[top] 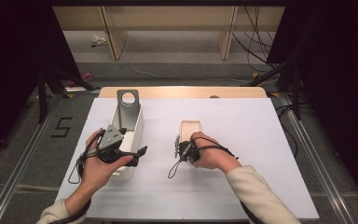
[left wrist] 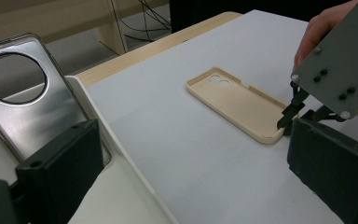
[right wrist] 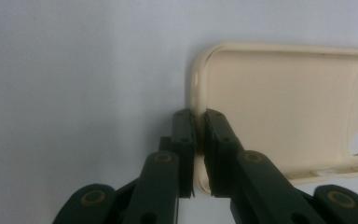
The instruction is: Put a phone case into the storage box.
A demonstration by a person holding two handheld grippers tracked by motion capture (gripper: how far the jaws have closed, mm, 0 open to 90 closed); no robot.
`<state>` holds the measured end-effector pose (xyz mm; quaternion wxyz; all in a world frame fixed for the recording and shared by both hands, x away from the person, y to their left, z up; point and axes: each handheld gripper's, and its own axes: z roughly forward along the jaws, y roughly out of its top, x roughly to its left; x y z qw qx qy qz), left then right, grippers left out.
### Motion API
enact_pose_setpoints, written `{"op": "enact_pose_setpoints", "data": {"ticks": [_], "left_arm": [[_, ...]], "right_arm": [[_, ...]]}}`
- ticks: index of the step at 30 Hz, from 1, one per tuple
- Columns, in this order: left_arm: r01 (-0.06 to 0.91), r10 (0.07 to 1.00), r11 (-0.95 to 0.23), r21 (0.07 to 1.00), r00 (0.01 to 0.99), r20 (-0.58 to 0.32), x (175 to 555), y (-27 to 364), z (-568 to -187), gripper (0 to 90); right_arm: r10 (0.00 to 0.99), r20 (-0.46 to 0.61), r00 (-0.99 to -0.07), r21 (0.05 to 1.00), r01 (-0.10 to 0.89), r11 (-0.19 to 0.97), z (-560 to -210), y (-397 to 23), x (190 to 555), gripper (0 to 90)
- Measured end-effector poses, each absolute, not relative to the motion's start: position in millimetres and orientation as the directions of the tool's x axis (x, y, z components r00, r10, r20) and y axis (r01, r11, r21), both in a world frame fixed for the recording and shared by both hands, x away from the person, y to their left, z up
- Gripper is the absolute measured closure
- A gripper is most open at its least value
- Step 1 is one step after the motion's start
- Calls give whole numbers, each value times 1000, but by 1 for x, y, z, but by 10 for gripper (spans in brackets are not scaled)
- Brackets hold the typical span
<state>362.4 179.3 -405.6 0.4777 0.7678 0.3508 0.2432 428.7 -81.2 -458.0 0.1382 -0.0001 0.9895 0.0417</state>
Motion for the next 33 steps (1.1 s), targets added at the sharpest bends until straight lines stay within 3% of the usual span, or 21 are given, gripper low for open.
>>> {"op": "enact_pose_setpoints", "data": {"ticks": [33], "left_arm": [[305,774,-298,904,632,42,363,180,-406,35]], "right_arm": [[-26,-285,-958,80,-51,996,-455,-85,425,884]]}}
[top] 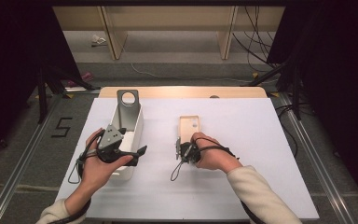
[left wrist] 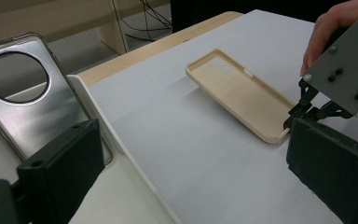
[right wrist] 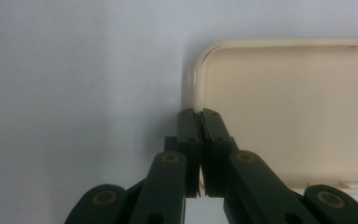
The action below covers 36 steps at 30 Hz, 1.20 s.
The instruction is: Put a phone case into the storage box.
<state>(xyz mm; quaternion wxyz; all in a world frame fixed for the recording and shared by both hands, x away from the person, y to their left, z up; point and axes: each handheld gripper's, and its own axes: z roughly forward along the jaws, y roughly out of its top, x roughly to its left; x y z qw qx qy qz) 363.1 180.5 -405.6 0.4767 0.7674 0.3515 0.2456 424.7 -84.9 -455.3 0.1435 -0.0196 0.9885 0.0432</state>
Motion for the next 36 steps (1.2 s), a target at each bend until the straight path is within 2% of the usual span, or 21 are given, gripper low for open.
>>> {"op": "enact_pose_setpoints", "data": {"ticks": [8,20,36], "left_arm": [[304,776,-299,905,630,45,363,181,-405,39],[307,783,-289,907,621,40,363,181,-405,56],[311,789,-292,904,613,44,363,181,-405,66]], "right_arm": [[-17,-303,-953,110,-52,993,-446,-90,423,885],[22,-337,-941,222,-57,973,-436,-104,412,885],[73,-322,-944,351,-48,935,-430,-126,394,885]]}}
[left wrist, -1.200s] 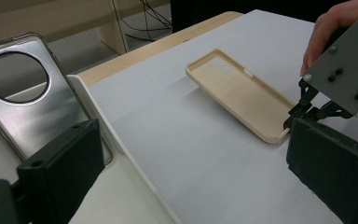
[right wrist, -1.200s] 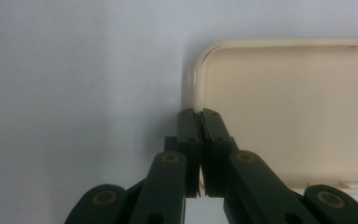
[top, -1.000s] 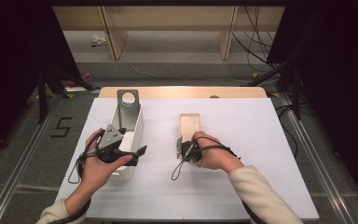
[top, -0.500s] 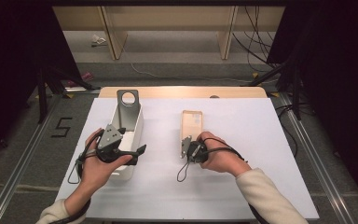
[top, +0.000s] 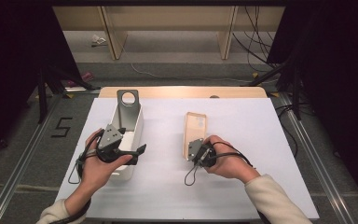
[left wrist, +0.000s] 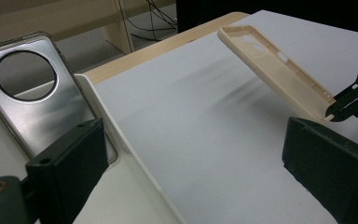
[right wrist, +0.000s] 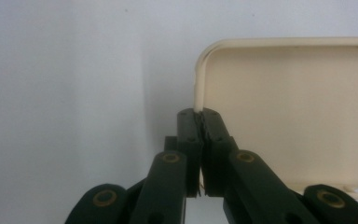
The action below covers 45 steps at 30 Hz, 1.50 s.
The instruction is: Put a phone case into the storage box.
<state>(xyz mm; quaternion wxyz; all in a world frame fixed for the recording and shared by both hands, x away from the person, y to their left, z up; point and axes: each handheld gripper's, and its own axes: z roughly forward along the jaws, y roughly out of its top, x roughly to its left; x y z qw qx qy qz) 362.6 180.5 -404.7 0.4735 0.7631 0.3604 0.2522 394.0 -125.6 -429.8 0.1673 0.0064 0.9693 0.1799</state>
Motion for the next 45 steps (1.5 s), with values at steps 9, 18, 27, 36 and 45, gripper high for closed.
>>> {"op": "enact_pose_setpoints", "data": {"ticks": [9,18,27,36,45], "left_arm": [[314,793,-290,904,607,43,364,180,-405,80],[314,791,-293,903,610,44,367,175,-399,94],[335,778,-304,892,628,30,375,158,-390,132],[367,741,-334,868,672,1,391,120,-378,158],[419,737,-356,835,675,-25,411,88,-373,213]], "right_arm": [[90,-312,-946,406,-47,913,-430,-132,383,885],[113,-319,-941,470,-53,881,-428,-136,369,885],[105,-322,-941,483,-67,873,-431,-133,361,885],[100,-334,-937,479,-78,875,-430,-128,355,885],[95,-341,-935,486,-89,869,-428,-126,354,885]]}}
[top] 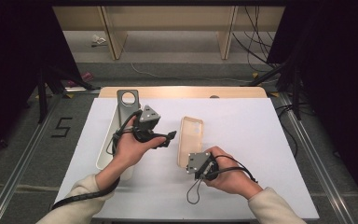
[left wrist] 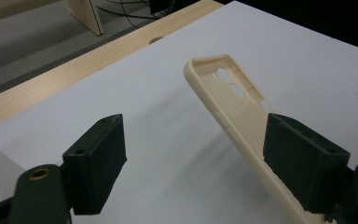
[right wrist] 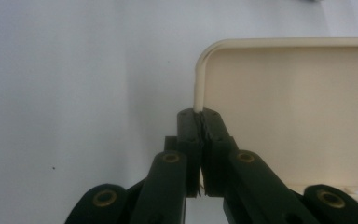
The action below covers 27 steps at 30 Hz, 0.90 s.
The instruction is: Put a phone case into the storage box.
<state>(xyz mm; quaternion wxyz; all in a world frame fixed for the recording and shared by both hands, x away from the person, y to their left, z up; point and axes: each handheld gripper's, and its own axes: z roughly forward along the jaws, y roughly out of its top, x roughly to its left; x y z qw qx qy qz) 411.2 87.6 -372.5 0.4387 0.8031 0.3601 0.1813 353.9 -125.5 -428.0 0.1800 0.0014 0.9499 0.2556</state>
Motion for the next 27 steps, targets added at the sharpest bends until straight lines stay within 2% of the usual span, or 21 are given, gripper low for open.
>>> {"op": "enact_pose_setpoints", "data": {"ticks": [6,27], "left_arm": [[453,739,-353,819,671,-53,425,72,-374,264],[560,774,-321,764,619,-129,457,48,-382,541]], "right_arm": [[94,-355,-930,489,-99,867,-426,-124,354,885],[93,-372,-924,488,-109,866,-424,-122,351,885]]}}
